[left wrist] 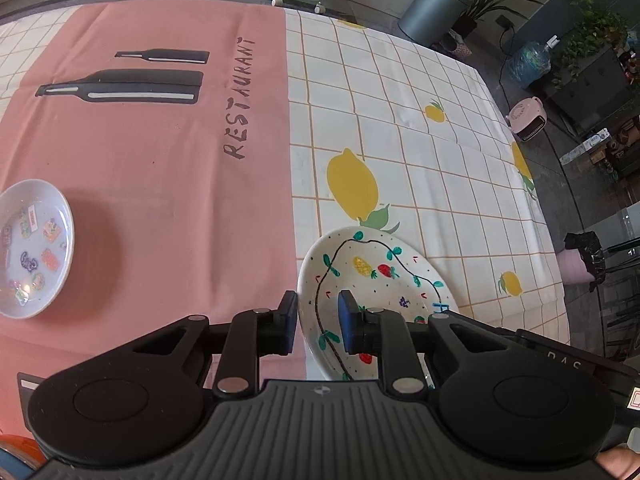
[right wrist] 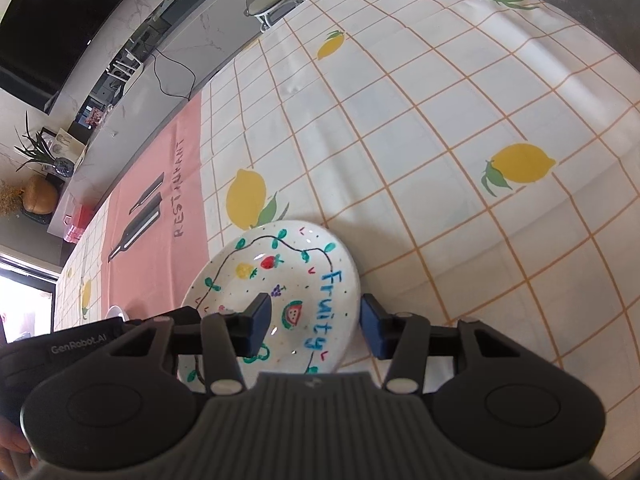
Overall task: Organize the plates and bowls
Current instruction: 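Lift the Fruity plate and carry it toward the bowl stack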
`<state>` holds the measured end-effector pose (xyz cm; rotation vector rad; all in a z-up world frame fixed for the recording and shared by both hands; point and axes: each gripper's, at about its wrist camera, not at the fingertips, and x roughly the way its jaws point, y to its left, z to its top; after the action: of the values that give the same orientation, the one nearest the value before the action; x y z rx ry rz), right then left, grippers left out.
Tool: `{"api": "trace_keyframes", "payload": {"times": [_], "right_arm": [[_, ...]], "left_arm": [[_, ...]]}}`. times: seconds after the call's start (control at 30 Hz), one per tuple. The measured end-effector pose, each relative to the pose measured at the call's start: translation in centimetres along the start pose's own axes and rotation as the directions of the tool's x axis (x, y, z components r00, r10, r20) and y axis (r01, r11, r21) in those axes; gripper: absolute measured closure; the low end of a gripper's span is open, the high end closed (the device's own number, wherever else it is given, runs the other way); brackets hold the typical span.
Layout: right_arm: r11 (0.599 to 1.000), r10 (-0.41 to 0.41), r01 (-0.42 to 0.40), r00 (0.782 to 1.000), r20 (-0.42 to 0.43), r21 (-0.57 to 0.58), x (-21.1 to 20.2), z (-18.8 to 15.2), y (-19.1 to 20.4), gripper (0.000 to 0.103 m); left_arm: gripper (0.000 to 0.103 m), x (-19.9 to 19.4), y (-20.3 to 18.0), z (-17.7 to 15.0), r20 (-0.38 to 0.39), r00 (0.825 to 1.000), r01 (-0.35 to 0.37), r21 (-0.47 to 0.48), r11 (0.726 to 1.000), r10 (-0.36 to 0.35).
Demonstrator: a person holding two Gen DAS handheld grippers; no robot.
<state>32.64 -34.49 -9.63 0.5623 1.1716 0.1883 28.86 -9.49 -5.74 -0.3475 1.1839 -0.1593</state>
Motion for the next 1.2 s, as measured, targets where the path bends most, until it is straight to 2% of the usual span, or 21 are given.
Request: {"api": "trace_keyframes", "payload": {"times": [0.37,0.5,0.6,0.83,1.03,1.2], "right_arm": [[0.996,0.081,-0.081,0.997,0.005,-0.036,-1.8,-1.3,1.9,0.054],[0.995,0.054,-0.054,0.999,0.001,-0.079,-2.0,-1.9,3.0,0.054],[0.996,0.034,-0.034,0.999,-0.010,-0.087,-1.7,-2.4,3.3,0.055],[0.993,0.052,-0.056,0.998,-0.045,-0.101,-2.0,-4.5,3.3,0.056],[0.991,0.021,-0.027,0.999,-0.050,-0.129,-2.2,-6.8,3.8,0.056],[0.989,0.022,-0.028,0.999,-0.045,-0.148,-3.1,-8.5,3.9,0.056]], "left_arm": [[0.079,-2.9,1.8,-2.2,-0.060,0.998,-0.008,0.006,1.000,0.008],[0.079,-3.6,2.6,-2.8,-0.093,0.995,0.029,-0.019,0.999,-0.031],[0.079,-4.5,2.7,-3.5,-0.087,0.996,0.026,0.011,1.000,-0.025],[0.079,-5.4,3.5,-4.9,-0.101,0.995,0.028,0.034,0.999,-0.024],[0.079,-6.2,3.0,-5.9,-0.077,0.997,0.007,0.146,0.989,0.004],[0.079,-6.9,3.1,-6.2,-0.065,0.998,0.011,0.172,0.985,0.000]]}}
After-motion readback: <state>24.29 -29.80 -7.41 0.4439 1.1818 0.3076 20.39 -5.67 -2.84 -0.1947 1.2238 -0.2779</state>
